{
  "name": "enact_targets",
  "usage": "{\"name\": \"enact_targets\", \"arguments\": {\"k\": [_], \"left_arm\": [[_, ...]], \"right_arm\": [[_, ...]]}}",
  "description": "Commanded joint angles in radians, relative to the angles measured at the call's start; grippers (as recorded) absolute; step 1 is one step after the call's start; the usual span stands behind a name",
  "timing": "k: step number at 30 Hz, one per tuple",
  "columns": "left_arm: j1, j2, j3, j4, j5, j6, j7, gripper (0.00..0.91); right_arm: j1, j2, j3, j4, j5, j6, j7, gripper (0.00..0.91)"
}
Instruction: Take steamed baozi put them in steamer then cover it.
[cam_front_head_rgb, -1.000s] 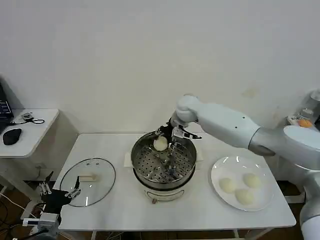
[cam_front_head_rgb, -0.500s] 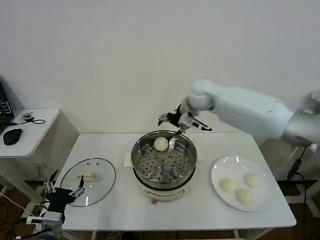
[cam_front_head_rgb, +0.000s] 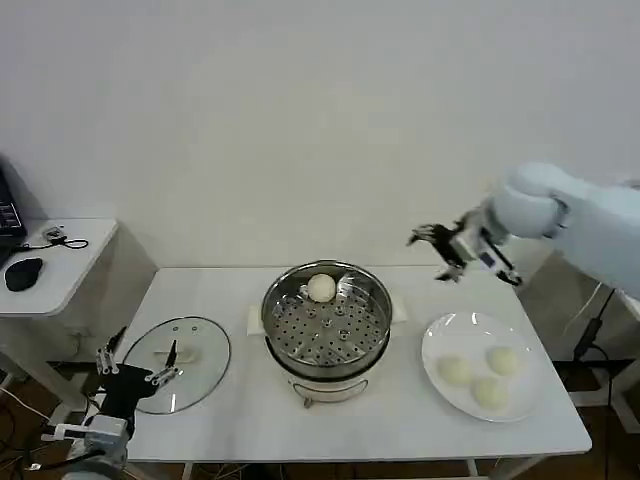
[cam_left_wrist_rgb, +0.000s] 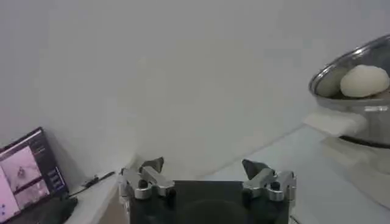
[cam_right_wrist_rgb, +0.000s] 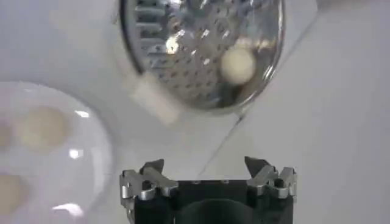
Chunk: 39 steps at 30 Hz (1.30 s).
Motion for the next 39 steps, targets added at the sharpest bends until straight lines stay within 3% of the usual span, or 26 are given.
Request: {"name": "enact_targets", "arguments": {"k": [1,15,27,39], "left_arm": [[0.003,0.015,-0.007,-0.014,-0.015,0.004,0.001,0.907],[0.007,-0.006,-0.006,-0.004,-0.004,0.000,0.001,0.907],[0.001,-0.018,-0.015,0.023,0.002,0.001,0.001,0.907],[0.006,-0.026,-0.023,0.029,0.004,-0.001,0.003,0.907]], "right_arm": [[-0.418,-0.225,0.236,0.071,0.004,-0.146,0.012,0.907],[-0.383,-0.035,0.100,-0.015,0.103,-0.239,0.031,0.907],[-0.409,0.077,0.072,-0.181,0.048,-0.228,-0.001,0.907],[-0.453,0.175,0.099,-0.277,0.024,-0.218,0.020,0.907]]}}
